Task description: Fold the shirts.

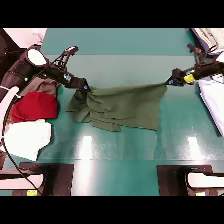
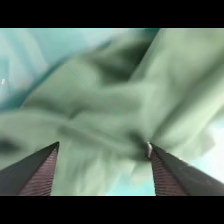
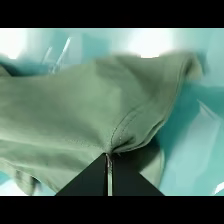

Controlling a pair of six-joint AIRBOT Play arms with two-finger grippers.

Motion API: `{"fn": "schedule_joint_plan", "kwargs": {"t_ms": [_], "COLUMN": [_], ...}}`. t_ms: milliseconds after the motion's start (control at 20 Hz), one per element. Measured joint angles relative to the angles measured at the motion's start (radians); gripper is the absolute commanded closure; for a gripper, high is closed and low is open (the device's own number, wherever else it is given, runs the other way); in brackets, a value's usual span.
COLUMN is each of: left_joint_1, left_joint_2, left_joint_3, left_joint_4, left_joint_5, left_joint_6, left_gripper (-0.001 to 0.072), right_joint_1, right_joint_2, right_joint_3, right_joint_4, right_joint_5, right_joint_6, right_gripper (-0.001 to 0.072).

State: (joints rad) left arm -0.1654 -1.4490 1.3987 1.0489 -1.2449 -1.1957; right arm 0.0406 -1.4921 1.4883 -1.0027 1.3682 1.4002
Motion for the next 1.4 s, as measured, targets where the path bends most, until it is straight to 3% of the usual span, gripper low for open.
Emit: {"fn": "schedule_joint_plan", "kwargs": {"t_ms": [250, 650, 700, 750, 800, 900, 950, 1000, 1200, 1250, 1300, 1350, 1400], "left_joint_1": [-0.004, -0.168, -0.190, -0.210, -0.226, -0.250, -0.256, -0.260, -0.269, -0.270, -0.270, -0.271, -0.272], "left_joint_2": [0.026, -0.003, -0.018, -0.034, -0.046, -0.064, -0.069, -0.073, -0.075, -0.067, -0.051, -0.031, -0.005], "left_joint_3": [-0.118, -0.342, -0.349, -0.353, -0.356, -0.360, -0.361, -0.360, -0.297, -0.270, -0.240, -0.214, -0.189], "left_joint_4": [-0.043, -0.253, -0.259, -0.267, -0.275, -0.293, -0.300, -0.304, -0.301, -0.279, -0.245, -0.207, -0.164], "left_joint_5": [-0.035, 0.270, 0.303, 0.334, 0.358, 0.401, 0.418, 0.430, 0.396, 0.370, 0.339, 0.312, 0.283], "left_joint_6": [0.009, 0.109, 0.109, 0.109, 0.108, 0.106, 0.106, 0.103, 0.092, 0.081, 0.066, 0.053, 0.042], "left_gripper": [0.0054, 0.0054, 0.0083, 0.0179, 0.0226, 0.0235, 0.0490, 0.0673, 0.0678, 0.0677, 0.0677, 0.0677, 0.0676], "right_joint_1": [-0.091, -0.116, -0.114, -0.114, -0.114, -0.113, -0.113, -0.113, -0.134, -0.145, -0.159, -0.177, -0.195], "right_joint_2": [-0.005, -0.006, -0.006, -0.006, -0.006, -0.006, -0.006, -0.006, -0.006, -0.006, -0.006, -0.006, -0.006], "right_joint_3": [0.064, 0.080, 0.080, 0.080, 0.080, 0.080, 0.080, 0.080, 0.080, 0.080, 0.080, 0.080, 0.079], "right_joint_4": [-0.015, -0.019, -0.018, -0.018, -0.018, -0.018, -0.018, -0.018, -0.019, -0.019, -0.019, -0.019, -0.019], "right_joint_5": [0.088, 0.120, 0.121, 0.122, 0.122, 0.123, 0.124, 0.124, 0.124, 0.124, 0.125, 0.126, 0.128], "right_joint_6": [-0.005, -0.007, -0.007, -0.008, -0.007, -0.007, -0.007, -0.007, -0.008, -0.008, -0.010, -0.012, -0.014], "right_gripper": [0.0697, 0.0697, 0.0696, 0.0696, 0.0697, 0.0696, 0.0696, 0.0696, 0.0694, 0.0654, 0.0336, 0.0182, 0.0183]}}
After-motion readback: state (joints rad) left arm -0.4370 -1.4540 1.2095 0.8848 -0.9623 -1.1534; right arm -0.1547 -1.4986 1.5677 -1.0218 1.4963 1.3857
